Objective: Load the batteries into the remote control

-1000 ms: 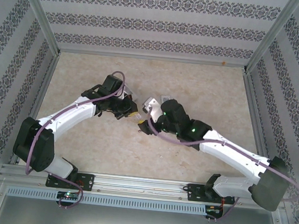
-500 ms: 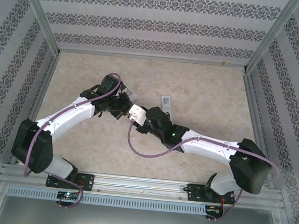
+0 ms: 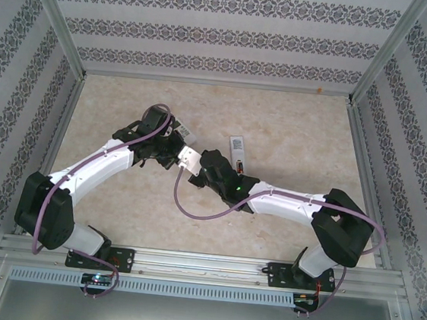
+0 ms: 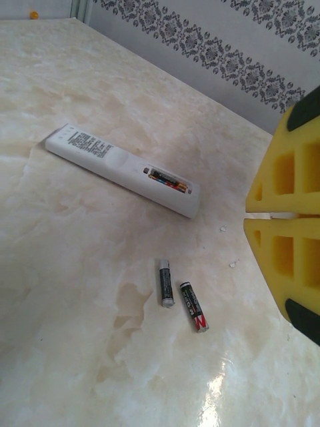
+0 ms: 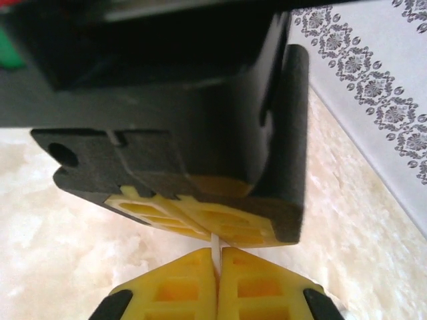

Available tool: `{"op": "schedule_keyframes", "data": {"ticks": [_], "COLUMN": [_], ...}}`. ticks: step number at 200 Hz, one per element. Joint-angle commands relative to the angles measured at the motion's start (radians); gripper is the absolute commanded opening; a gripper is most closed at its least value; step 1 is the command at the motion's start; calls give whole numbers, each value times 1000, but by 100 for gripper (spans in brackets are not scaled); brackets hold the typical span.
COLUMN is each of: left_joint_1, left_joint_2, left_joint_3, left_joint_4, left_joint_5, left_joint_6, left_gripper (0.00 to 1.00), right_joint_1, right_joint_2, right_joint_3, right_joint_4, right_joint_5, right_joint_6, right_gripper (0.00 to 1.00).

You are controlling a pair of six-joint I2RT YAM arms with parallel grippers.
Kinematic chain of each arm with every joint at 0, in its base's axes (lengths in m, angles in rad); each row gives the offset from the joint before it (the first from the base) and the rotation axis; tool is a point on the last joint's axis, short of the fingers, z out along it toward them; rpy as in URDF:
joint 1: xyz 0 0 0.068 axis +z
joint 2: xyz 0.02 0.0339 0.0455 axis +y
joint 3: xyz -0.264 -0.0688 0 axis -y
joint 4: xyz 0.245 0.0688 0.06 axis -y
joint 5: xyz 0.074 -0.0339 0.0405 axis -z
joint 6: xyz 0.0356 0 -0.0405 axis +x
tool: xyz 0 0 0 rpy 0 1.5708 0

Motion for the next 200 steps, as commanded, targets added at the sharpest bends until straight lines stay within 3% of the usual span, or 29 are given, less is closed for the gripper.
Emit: {"op": "schedule_keyframes", "data": {"ticks": [1,12,23,53,76,105,200], "left_joint_1": [-10,-9,-7,-5,-4,-5,-5], "left_joint_2": [-49,-94,-156,-305,-341,-337,-291], "left_joint_3": [-9,-21,-38,-92,-97,-112,-141], "left_joint_4": [32,75,109,202,206,236,269], "left_joint_5": [-43,-116,-210,-395,-386,-335,-325], "left_joint_6": [46,119,215,575,745,769,716], "left_gripper": [33,62,80,97,100,100,100], "right_joint_1": [-40,-84,-148,-366,-507,-608,-638], "right_joint_2": [-25,-53,-81,-104,-78,-59,92], "right_joint_3": [29,20,11,-28,-64,-127,-108], "right_joint_4": [-25,-51,-87,-135,-185,-246,-279], "right_joint_5": [-101,-191,-299,-682,-837,-837,-704], "right_joint_6": [124,215,347,729,928,1014,977], "right_gripper": [3,1,0,0,0,0,0]}}
